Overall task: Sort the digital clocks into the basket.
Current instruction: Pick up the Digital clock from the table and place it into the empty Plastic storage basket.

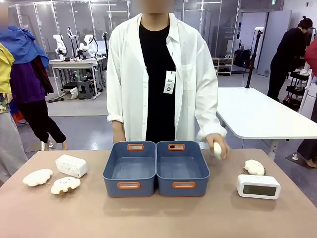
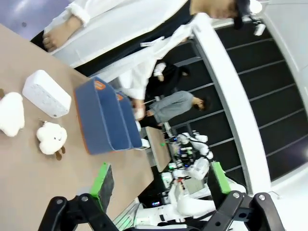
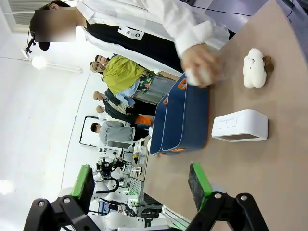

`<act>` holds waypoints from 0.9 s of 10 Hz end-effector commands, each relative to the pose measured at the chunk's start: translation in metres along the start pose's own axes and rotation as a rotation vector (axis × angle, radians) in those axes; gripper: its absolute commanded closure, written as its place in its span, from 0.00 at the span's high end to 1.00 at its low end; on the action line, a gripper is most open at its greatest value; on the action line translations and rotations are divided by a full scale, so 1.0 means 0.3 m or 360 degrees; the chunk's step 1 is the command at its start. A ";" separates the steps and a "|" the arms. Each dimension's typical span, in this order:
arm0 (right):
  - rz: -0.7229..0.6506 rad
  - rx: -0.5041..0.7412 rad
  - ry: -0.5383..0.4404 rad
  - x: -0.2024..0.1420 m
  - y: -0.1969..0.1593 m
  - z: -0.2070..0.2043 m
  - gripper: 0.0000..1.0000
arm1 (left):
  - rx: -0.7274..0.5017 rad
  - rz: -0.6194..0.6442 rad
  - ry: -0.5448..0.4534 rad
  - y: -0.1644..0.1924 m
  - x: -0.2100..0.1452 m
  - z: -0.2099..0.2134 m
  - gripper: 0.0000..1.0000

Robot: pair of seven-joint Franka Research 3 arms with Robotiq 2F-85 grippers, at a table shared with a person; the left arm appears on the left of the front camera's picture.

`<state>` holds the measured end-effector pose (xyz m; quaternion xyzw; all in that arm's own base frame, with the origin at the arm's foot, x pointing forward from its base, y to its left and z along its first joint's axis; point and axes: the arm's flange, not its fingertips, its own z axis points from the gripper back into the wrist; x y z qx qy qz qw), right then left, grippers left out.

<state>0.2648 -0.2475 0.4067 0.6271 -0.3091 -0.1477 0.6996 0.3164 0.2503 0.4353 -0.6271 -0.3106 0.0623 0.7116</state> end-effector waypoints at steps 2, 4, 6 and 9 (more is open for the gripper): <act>0.0011 0.0003 0.0020 -0.008 0.006 0.011 1.00 | 0.0085 0.0140 0.0224 -0.110 0.059 -0.108 1.00; 0.0011 0.0003 0.0020 -0.008 0.006 0.011 1.00 | 0.0356 0.0143 0.0213 -0.191 0.069 -0.198 1.00; 0.0011 0.0003 0.0020 -0.008 0.006 0.011 1.00 | 0.0667 0.0234 0.0232 -0.254 0.080 -0.295 1.00; 0.0011 0.0003 0.0020 -0.008 0.006 0.011 1.00 | 0.1183 0.0171 0.0223 -0.379 0.090 -0.580 1.00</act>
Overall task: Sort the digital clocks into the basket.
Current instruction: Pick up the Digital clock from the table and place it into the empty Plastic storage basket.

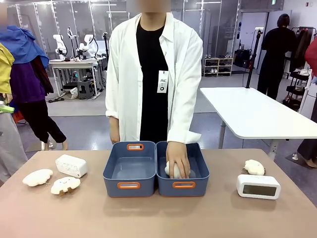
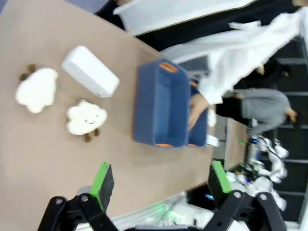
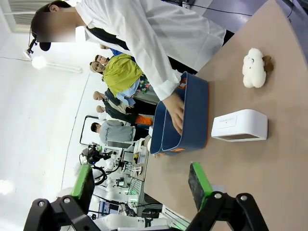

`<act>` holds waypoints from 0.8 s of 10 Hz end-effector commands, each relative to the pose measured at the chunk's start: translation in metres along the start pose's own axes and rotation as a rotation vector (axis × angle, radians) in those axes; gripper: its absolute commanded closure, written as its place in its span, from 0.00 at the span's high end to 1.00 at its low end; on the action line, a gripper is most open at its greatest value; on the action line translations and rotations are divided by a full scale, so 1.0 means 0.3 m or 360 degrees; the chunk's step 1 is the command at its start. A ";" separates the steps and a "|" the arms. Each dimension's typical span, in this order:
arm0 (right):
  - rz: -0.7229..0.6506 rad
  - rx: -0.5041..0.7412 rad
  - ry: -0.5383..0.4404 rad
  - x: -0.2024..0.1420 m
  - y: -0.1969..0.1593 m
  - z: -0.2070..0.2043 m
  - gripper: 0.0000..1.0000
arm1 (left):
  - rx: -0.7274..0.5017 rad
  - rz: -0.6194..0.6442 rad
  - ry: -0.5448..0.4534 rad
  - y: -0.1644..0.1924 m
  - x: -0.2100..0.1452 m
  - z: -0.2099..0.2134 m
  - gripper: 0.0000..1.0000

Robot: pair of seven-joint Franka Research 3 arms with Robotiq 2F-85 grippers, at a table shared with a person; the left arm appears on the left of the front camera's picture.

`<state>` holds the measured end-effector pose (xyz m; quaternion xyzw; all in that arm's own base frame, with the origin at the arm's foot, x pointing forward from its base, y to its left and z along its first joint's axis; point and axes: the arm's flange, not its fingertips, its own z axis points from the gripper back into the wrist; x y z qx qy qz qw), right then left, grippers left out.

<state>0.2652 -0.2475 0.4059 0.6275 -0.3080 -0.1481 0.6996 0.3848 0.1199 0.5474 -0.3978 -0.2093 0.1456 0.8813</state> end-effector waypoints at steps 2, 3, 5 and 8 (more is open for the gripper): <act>0.0015 0.0003 0.0018 -0.009 0.008 0.011 1.00 | 0.0504 0.0118 0.0050 -0.180 0.035 -0.270 1.00; 0.0015 0.0003 0.0018 -0.009 0.008 0.011 1.00 | 0.0680 0.0167 0.0083 -0.207 0.078 -0.354 1.00; 0.0015 0.0003 0.0018 -0.009 0.008 0.011 1.00 | 0.0890 0.0273 0.0129 -0.222 0.148 -0.507 1.00; 0.0015 0.0003 0.0018 -0.009 0.008 0.011 1.00 | 0.0952 0.0367 0.0075 -0.155 0.179 -0.648 1.00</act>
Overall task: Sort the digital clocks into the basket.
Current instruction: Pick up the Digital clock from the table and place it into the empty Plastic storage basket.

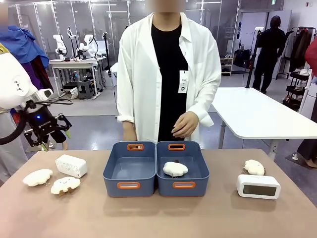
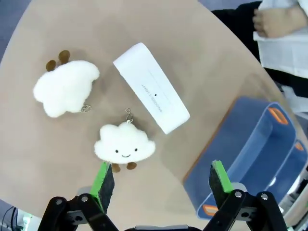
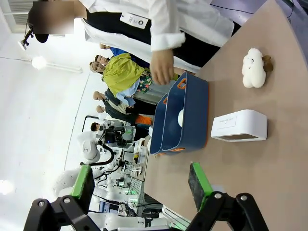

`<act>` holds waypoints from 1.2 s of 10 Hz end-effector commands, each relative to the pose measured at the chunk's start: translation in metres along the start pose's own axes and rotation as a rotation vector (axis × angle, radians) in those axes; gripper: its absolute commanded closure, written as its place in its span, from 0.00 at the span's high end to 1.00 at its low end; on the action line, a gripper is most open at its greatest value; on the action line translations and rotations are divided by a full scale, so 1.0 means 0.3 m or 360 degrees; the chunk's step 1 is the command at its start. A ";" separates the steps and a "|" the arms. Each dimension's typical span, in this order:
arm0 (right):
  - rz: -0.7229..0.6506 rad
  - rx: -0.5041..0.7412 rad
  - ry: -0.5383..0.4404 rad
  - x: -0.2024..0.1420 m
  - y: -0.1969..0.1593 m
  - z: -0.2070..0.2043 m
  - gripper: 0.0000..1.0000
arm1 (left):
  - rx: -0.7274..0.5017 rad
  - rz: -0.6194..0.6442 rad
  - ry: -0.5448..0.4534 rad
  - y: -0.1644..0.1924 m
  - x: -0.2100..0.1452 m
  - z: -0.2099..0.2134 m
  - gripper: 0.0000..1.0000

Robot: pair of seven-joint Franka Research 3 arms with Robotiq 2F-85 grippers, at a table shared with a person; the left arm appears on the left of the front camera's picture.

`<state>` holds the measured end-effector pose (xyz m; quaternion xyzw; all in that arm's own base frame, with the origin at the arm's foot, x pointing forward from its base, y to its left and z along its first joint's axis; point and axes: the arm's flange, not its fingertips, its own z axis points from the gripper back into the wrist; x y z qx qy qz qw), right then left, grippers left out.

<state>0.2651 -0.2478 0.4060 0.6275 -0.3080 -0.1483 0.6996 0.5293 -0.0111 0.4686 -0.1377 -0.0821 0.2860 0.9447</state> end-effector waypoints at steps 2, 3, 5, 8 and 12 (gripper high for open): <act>0.0016 0.0003 0.0018 -0.009 0.008 0.010 1.00 | 0.0000 0.0000 0.0000 0.000 0.000 0.000 1.00; 0.0016 0.0003 0.0018 -0.009 0.008 0.010 1.00 | 0.0000 0.0000 0.0000 0.000 0.000 0.000 1.00; 0.0016 0.0003 0.0018 -0.009 0.008 0.010 1.00 | -0.0029 0.0010 0.0013 -0.007 0.005 0.000 1.00; 0.0016 0.0003 0.0018 -0.009 0.008 0.010 1.00 | 0.0161 0.0264 0.0127 -0.112 0.057 -0.106 1.00; 0.0016 0.0003 0.0018 -0.009 0.008 0.010 1.00 | 0.0353 0.0554 0.0130 -0.188 0.176 -0.276 1.00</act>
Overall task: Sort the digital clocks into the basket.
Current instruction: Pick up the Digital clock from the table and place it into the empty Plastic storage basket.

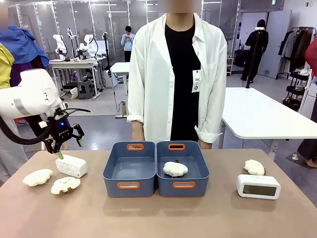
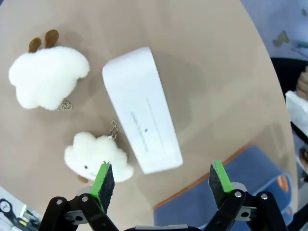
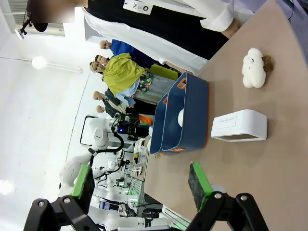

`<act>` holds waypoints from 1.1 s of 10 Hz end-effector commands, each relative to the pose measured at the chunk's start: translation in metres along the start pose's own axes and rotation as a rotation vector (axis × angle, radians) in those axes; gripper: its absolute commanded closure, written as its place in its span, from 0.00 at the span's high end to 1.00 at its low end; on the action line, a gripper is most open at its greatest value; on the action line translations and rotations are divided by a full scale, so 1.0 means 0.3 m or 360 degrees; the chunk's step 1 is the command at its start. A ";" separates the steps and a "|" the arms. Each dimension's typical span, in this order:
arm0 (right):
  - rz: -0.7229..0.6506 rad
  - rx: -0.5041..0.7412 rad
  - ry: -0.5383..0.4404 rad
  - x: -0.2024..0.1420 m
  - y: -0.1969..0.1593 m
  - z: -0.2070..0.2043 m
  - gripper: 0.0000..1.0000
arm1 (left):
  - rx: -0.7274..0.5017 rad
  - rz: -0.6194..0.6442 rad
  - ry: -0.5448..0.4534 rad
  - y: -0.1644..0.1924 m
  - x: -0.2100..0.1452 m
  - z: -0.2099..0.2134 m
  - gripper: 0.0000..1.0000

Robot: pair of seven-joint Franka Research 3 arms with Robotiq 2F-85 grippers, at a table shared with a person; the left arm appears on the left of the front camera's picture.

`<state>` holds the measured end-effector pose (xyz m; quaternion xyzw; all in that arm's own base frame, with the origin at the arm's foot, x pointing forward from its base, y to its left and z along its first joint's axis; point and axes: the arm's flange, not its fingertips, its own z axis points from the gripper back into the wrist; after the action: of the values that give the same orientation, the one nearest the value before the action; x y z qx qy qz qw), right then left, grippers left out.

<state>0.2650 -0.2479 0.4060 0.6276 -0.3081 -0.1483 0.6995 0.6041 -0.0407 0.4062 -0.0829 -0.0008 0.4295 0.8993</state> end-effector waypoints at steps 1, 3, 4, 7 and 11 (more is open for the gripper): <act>0.0016 0.0003 0.0019 -0.009 0.008 0.010 1.00 | 0.0147 0.0109 -0.0001 -0.075 0.051 -0.029 1.00; 0.0016 0.0003 0.0019 -0.009 0.008 0.010 1.00 | 0.0279 0.0155 -0.0004 -0.103 0.083 -0.101 1.00; 0.0016 0.0003 0.0019 -0.009 0.008 0.010 1.00 | 0.0303 0.0173 0.0003 -0.113 0.091 -0.129 1.00; 0.0016 0.0003 0.0019 -0.009 0.008 0.010 1.00 | 0.0330 0.0237 -0.0021 -0.100 0.122 -0.217 1.00; 0.0016 0.0003 0.0019 -0.009 0.008 0.010 1.00 | 0.0408 0.0228 -0.0002 -0.068 0.132 -0.261 0.40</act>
<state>0.2650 -0.2479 0.4060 0.6276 -0.3081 -0.1483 0.6994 0.6491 -0.0332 0.3239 0.0158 0.0582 0.4871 0.8712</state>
